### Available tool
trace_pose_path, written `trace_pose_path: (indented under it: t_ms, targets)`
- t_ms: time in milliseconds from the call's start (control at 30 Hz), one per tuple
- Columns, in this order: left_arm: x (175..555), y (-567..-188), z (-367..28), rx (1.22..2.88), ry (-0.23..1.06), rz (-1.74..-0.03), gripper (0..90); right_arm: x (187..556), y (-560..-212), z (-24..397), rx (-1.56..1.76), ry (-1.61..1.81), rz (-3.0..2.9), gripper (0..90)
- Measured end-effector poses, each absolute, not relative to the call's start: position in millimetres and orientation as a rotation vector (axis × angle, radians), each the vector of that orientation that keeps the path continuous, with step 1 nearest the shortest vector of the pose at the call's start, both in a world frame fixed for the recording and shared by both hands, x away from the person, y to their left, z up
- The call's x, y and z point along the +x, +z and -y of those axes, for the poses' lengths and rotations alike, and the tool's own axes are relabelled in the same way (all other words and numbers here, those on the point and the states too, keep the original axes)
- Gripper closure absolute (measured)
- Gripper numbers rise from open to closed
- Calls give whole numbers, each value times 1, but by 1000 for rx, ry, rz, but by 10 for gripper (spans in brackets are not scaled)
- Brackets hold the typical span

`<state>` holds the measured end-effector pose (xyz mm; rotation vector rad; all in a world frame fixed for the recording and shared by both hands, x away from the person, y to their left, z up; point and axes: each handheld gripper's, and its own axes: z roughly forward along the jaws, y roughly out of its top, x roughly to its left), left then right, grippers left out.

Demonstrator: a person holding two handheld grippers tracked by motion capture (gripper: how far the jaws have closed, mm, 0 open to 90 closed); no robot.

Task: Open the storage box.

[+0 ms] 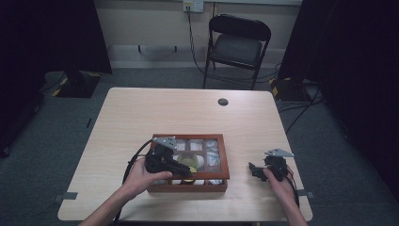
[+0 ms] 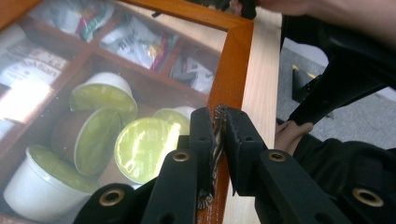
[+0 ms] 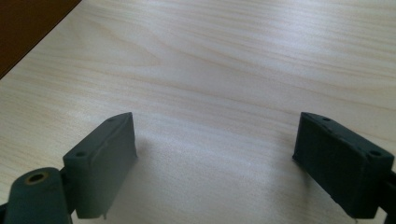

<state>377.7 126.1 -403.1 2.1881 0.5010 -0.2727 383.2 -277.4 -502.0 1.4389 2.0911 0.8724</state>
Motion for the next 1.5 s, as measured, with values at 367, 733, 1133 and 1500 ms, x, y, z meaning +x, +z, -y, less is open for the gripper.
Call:
trace_pose_path:
  t_ms: [367,733,1133,1500]
  targets:
    - [386,-388,-127,2173,-294,-511,817,383,-502,277,1440,873,-2090,120]
    - [390,-384,-127,2175,-310,-522,817,383,-502,277,1441,873,-2090,120]
    - [399,-370,-128,2161,-332,-529,817,383,-502,277,1439,872,-2091,120]
    - [406,-359,-129,2154,-334,-544,816,383,-502,277,1440,873,-2090,120]
